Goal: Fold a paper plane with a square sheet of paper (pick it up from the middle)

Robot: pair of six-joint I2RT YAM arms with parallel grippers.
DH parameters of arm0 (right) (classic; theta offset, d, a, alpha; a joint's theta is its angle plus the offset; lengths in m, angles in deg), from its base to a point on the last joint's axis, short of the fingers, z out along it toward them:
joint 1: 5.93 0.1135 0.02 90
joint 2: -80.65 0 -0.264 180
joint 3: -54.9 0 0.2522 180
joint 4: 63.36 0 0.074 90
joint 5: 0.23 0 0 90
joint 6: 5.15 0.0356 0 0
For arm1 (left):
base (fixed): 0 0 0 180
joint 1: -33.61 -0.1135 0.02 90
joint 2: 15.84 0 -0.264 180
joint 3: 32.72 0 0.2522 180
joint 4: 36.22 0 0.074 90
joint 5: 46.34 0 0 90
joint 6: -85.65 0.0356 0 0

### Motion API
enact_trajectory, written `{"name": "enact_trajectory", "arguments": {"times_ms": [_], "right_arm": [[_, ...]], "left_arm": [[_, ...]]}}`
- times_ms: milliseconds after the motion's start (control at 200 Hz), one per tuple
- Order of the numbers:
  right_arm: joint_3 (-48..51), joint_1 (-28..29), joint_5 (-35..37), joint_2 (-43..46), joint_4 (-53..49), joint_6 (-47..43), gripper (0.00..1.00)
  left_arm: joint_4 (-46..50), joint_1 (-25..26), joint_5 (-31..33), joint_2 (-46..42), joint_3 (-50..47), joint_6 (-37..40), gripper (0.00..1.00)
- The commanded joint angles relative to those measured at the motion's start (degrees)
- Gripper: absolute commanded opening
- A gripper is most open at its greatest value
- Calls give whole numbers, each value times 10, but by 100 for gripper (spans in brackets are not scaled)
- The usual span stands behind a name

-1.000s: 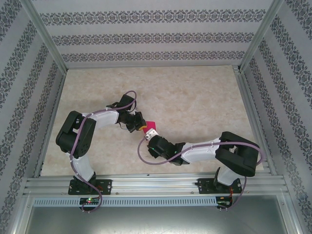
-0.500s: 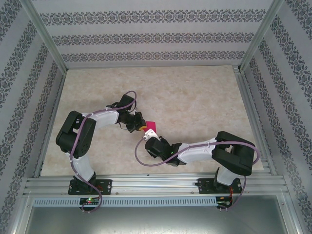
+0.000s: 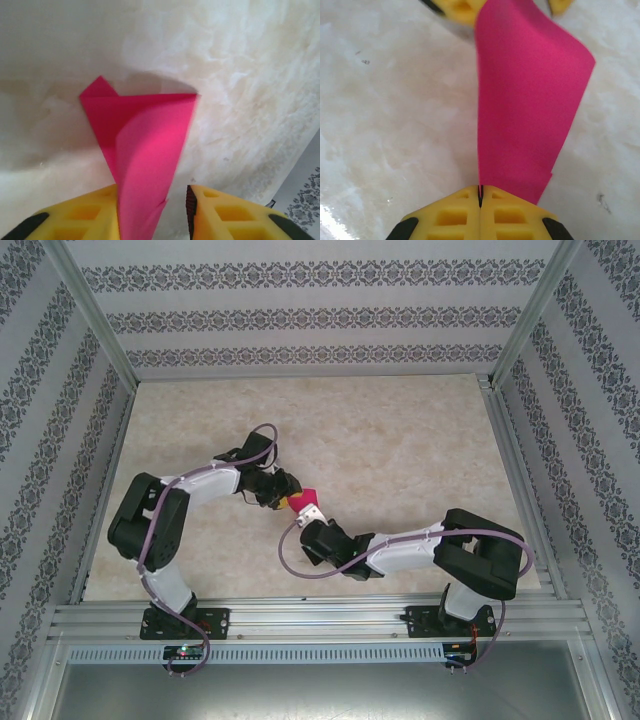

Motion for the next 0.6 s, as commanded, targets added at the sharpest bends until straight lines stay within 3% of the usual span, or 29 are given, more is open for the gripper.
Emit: {"name": "enact_trajectory", "arguments": {"times_ms": [0,275,595], "right_arm": [[27,-26,-84,13,56,41,0],[76,-81,-200,28,161,93,0],[107,-145,-326,15,244,157,0]], "left_arm": [[46,-1,67,-64,-11,13,46],[75,-1,136,-141,-33,14,52],[26,0,77,-120,-54,0,58]]}}
